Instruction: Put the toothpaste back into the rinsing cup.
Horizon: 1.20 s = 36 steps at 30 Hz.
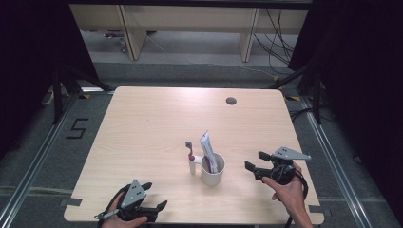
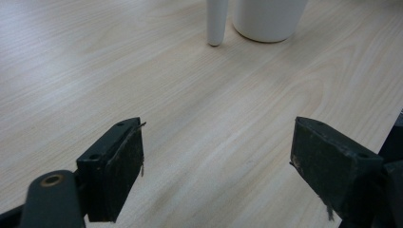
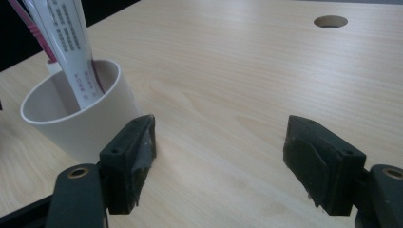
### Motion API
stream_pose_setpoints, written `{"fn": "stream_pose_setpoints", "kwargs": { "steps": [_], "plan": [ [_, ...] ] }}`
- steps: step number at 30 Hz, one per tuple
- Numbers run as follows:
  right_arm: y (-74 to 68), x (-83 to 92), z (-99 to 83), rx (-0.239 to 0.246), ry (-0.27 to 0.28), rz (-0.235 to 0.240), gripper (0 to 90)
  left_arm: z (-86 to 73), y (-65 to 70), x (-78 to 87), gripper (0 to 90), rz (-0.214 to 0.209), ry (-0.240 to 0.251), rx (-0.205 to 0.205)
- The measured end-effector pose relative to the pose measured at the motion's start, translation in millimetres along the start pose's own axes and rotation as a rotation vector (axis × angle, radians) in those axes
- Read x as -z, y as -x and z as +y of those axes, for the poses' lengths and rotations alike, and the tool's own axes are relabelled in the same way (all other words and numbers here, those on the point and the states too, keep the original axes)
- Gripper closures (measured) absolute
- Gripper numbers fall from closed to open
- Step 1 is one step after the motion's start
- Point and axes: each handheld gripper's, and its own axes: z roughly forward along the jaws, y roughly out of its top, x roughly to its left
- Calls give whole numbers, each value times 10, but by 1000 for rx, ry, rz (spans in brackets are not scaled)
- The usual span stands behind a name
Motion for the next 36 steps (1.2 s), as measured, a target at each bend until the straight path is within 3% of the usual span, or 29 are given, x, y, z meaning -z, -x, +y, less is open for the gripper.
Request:
{"fn": "stream_pose_setpoints", "kwargs": {
  "steps": [4,5,7,8,9,10,11,12,13,16,17,18,20,21,23,24,25,27,28,31,32,33,35,36],
  "plan": [
    [18,7,-26,2,-17,7,273,-1,2,-12,179,-5,6,15],
    [17,7,-34,9,-11,-1,272,-1,-4,-9,179,-7,-6,2],
    [-3,13,-47,-23,-15,6,272,4,1,-8,179,-2,-7,-12],
    [26,26,-47,21,-11,-14,272,5,9,-5,179,-12,-2,-8],
    [8,33,-53,-8,-19,-7,272,5,17,-12,179,-13,11,2],
    [9,40,-57,-6,-21,-10,271,6,16,-12,179,-14,13,2],
    [31,46,-61,25,-11,-17,269,7,18,-20,179,-12,20,8],
    [-4,50,-70,-33,-15,0,269,13,12,-15,179,-13,10,4],
    [23,60,-71,-2,-20,-13,269,17,8,-18,179,-13,9,3],
    [18,96,-94,-24,-33,-14,267,22,17,-24,179,-11,11,5],
    [46,94,-100,11,-13,-27,267,21,14,-24,179,-19,7,0],
    [29,104,-110,-19,-22,-22,267,19,19,-26,179,-17,10,-1],
    [50,109,-124,8,-16,-34,266,19,24,-25,179,-17,8,-1],
    [40,121,-128,-15,-19,-15,266,19,25,-28,179,-18,13,0],
    [21,150,-135,-24,-27,-26,266,24,18,-22,179,-21,6,-4],
    [43,153,-137,8,-23,-37,266,22,20,-24,179,-16,9,-2],
    [26,168,-146,-18,-29,-29,266,22,20,-26,179,-16,9,-1],
    [24,196,-168,-13,-25,-29,264,23,27,-31,179,-18,8,-4],
    [7,197,-180,-37,-22,-27,264,24,29,-33,179,-19,8,-2],
    [29,225,-196,2,-23,-40,260,26,19,-28,179,-21,-4,-17],
    [8,239,-209,-27,-36,-37,256,26,19,-30,179,-21,-4,-17],
    [21,246,-215,-9,-29,-39,253,24,25,-35,179,-21,2,-8],
    [-1,270,-235,-41,-38,-41,242,26,19,-30,179,-22,-5,-17],
    [20,277,-244,-17,-33,-49,232,26,19,-31,179,-22,-5,-18]
  ]
}}
